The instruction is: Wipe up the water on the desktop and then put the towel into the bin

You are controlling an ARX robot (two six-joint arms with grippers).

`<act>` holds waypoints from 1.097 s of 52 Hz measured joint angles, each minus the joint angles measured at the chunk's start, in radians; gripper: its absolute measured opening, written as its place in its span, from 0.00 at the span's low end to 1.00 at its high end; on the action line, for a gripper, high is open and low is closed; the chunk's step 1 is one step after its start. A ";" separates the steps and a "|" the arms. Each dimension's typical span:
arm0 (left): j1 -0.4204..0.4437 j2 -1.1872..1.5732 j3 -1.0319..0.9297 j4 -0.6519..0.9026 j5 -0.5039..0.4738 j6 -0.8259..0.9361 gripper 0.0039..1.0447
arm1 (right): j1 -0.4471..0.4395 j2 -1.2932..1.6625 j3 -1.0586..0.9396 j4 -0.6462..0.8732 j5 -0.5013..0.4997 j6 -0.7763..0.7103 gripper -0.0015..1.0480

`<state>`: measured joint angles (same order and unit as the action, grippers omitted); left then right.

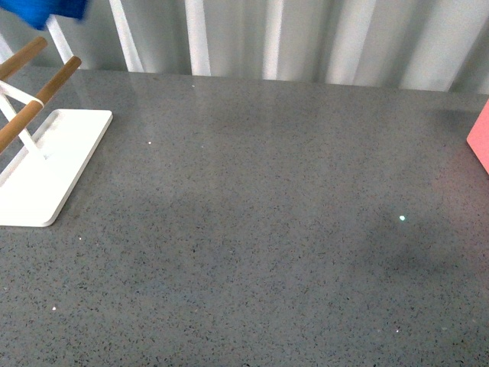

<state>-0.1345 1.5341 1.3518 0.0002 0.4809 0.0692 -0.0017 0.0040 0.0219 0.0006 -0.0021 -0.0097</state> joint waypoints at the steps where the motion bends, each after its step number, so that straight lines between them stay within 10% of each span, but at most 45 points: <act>1: -0.017 -0.005 -0.015 0.016 0.002 -0.001 0.03 | 0.000 0.000 0.000 0.000 0.000 0.000 0.93; 23: -0.323 0.094 -0.344 0.475 -0.017 -0.136 0.03 | 0.000 0.000 0.000 0.000 0.000 0.000 0.93; 44: -0.435 0.194 -0.420 0.675 -0.070 -0.284 0.03 | -0.001 0.001 0.000 -0.001 -0.008 0.002 0.93; 50: -0.434 0.203 -0.431 0.688 -0.079 -0.301 0.03 | -0.151 0.140 0.055 -0.111 -0.428 0.026 0.93; 57: -0.435 0.203 -0.430 0.689 -0.086 -0.309 0.03 | -0.234 0.355 0.120 0.079 -0.646 0.000 0.93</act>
<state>-0.5697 1.7370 0.9215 0.6891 0.3950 -0.2394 -0.2356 0.3592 0.1417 0.0792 -0.6483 -0.0093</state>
